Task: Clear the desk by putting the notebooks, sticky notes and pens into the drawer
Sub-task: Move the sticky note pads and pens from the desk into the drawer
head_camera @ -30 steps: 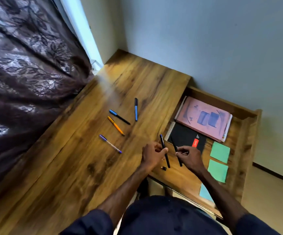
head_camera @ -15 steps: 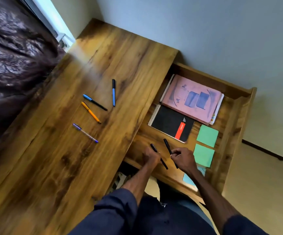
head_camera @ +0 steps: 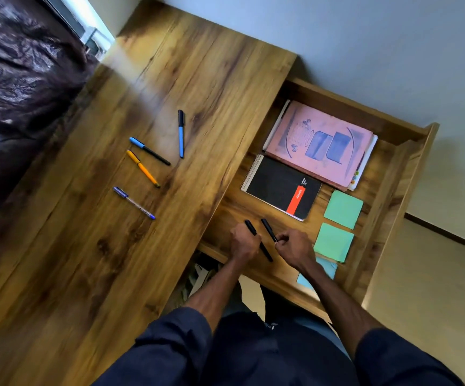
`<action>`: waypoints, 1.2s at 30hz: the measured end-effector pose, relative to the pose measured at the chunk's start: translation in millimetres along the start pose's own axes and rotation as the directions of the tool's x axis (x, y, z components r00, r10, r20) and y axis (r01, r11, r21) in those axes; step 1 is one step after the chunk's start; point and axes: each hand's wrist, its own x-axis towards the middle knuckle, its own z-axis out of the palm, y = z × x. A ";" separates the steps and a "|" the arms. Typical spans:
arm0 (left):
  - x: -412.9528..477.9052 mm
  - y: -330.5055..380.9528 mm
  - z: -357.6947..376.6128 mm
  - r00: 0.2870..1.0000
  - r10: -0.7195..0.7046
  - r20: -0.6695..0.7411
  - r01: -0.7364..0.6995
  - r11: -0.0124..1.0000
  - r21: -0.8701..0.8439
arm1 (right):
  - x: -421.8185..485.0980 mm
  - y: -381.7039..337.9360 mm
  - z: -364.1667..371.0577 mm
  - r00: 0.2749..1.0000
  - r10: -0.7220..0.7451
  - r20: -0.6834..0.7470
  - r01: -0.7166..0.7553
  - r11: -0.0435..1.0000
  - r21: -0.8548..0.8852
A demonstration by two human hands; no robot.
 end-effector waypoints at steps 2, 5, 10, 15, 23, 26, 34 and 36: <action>-4.7 7.8 -12.9 1.000 0.024 0.004 -0.023 0.998 -0.056 | -0.8 -6.0 -1.8 0.999 -0.047 -0.004 0.048 0.998 0.038; -7.5 23.6 -30.0 0.996 0.038 0.077 -0.018 0.969 -0.248 | -1.5 -15.6 -4.4 0.992 -0.119 -0.031 0.122 0.987 0.108; -10.8 36.3 -49.9 0.990 0.139 -0.023 -0.140 0.960 -0.243 | 0.1 -23.9 -6.3 0.971 -0.239 -0.002 0.230 0.932 0.278; -13.9 32.1 -66.9 0.939 0.327 -0.105 -0.337 0.937 -0.091 | 2.3 -12.4 10.7 0.990 -0.139 -0.022 0.139 0.953 0.270; -19.5 10.2 -98.4 0.923 0.344 -0.171 -0.357 0.933 -0.052 | 9.6 -27.3 49.5 0.995 -0.094 0.026 0.092 0.994 0.063; -22.7 4.8 -100.2 0.929 0.335 -0.153 -0.349 0.934 -0.071 | 11.1 -27.3 53.5 0.995 -0.098 0.013 0.098 0.995 0.008; -28.9 5.0 -93.5 0.944 0.319 -0.082 -0.327 0.939 -0.111 | 11.1 -17.5 51.0 0.979 -0.204 0.028 0.206 0.971 -0.120; -28.6 3.9 -92.6 0.949 0.307 -0.074 -0.314 0.944 -0.106 | 10.3 -16.0 50.1 0.975 -0.224 0.002 0.223 0.966 -0.134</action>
